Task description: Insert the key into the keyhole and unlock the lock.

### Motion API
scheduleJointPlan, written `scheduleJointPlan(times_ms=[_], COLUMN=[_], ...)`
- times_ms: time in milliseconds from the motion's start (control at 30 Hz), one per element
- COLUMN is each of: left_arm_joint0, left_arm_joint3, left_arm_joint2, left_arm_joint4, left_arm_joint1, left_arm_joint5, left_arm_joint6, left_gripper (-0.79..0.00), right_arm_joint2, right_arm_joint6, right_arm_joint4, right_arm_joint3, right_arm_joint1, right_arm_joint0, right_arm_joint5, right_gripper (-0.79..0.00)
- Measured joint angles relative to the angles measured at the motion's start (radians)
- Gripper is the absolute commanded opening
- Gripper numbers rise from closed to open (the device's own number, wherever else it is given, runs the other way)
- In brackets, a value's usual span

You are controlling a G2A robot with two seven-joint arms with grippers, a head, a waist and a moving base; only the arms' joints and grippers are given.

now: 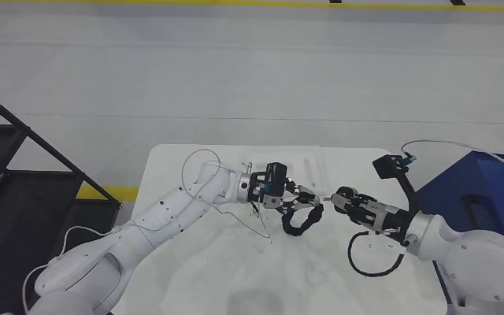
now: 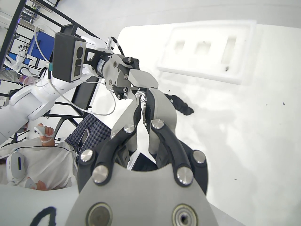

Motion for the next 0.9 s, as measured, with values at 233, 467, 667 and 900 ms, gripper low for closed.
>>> scheduleJointPlan(times_ms=[233, 467, 667, 900], left_arm_joint0=[0.017, 0.038, 0.051, 0.053], left_arm_joint3=[-0.012, -0.018, -0.015, 0.003], left_arm_joint2=[-0.021, -0.045, -0.058, -0.063], left_arm_joint4=[0.085, 0.14, 0.149, 0.157], left_arm_joint1=[-0.002, 0.0, -0.005, -0.016], left_arm_joint5=[0.052, 0.097, 0.101, 0.085], left_arm_joint6=[0.039, 0.091, 0.115, 0.132], left_gripper=[-0.785, -0.785, -0.785, -0.785], right_arm_joint2=[0.008, 0.022, 0.016, 0.017], right_arm_joint6=[-0.013, -0.015, -0.03, -0.03], right_arm_joint4=[0.092, 0.144, 0.171, 0.17], right_arm_joint3=[0.0, 0.0, 0.0, 0.0], right_arm_joint1=[-0.002, -0.001, 0.0, 0.0], right_arm_joint0=[0.011, -0.001, -0.006, -0.006], right_arm_joint5=[0.072, 0.099, 0.105, 0.104], right_gripper=[-0.785, -0.785, -0.785, -0.785])
